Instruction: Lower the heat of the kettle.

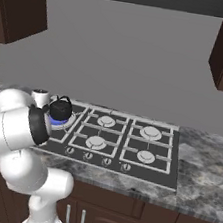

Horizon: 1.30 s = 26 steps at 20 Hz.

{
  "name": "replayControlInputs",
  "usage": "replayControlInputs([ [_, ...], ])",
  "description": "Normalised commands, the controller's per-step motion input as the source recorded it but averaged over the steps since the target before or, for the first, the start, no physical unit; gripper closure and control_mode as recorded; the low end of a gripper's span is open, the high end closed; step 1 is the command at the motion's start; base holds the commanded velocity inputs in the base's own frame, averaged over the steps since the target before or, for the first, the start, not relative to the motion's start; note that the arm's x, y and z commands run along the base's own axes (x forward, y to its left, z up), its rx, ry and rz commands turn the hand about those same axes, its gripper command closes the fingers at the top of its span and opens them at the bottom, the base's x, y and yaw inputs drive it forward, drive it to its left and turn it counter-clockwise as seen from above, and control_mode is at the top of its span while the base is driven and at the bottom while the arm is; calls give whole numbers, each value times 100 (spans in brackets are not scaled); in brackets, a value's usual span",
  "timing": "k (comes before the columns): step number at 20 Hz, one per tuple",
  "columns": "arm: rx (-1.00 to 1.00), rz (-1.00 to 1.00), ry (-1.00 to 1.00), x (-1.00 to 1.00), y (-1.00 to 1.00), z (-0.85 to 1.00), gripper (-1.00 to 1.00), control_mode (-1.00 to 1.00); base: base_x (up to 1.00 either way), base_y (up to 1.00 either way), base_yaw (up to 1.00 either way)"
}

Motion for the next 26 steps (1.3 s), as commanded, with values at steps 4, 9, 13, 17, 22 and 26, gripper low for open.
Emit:
replayControlInputs([
  [4,0,0,0,14,6,-11,-100,-100,0,0,0],
  [9,0,0,0,6,0,-14,-100,-100,0,0,0],
  [13,0,0,0,8,0,-16,-100,-100,0,0,0],
  [17,0,0,0,10,0,-17,-100,-100,0,0,0],
  [22,0,0,-4,-3,-5,-17,-100,-100,0,0,0],
  [26,3,0,-10,-15,-18,-15,-100,-100,0,0,0],
])
